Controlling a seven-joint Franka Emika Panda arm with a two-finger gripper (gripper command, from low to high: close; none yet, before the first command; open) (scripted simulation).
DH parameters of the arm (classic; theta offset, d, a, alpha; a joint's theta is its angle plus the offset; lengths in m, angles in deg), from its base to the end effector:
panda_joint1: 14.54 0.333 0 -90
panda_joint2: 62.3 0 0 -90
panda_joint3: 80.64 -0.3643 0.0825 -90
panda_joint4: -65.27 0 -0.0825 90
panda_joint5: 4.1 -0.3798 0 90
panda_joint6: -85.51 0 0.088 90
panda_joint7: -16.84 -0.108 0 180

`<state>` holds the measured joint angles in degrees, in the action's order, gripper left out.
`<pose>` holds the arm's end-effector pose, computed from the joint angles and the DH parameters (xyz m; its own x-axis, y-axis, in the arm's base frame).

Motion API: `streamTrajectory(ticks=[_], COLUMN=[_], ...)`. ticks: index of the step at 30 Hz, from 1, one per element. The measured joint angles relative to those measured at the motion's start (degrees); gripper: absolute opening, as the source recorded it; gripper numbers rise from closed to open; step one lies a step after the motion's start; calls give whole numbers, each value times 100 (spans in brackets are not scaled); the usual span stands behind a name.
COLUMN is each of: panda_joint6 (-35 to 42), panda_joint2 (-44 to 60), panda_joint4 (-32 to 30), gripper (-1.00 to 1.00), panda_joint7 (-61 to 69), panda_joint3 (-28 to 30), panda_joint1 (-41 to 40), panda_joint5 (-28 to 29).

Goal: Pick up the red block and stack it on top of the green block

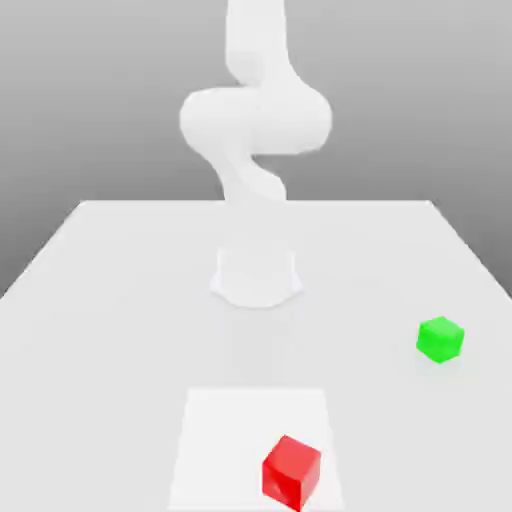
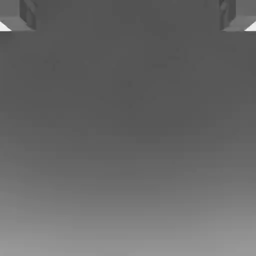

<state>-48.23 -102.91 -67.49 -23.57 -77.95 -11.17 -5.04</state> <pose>0.3460 -0.0032 0.7087 0.5848 -0.6582 0.4741 -0.4683 -0.7511 -0.4653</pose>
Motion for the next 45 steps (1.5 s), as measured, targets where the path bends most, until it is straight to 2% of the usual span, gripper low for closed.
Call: streamTrajectory(ticks=[8,13,19,25,30,31,38,43,45], panda_joint6=[-622,-996,-1466,-1997,-2798,-2887,-2857,-2126,-2034], panda_joint2=[1707,2758,3985,5114,6136,6245,6219,5318,5085], panda_joint4=[-312,-501,-734,-969,-855,-839,-844,-1007,-1177], gripper=[0,0,0,0,0,-100,-100,-100,-100], panda_joint7=[1899,3070,4321,5139,5487,5521,5507,5255,5666], panda_joint3=[680,904,907,903,557,508,512,736,485], panda_joint1=[862,1210,1395,1417,1144,1104,1104,1287,1441], panda_joint5=[-483,-795,-949,-560,-822,-865,-844,-452,-491])
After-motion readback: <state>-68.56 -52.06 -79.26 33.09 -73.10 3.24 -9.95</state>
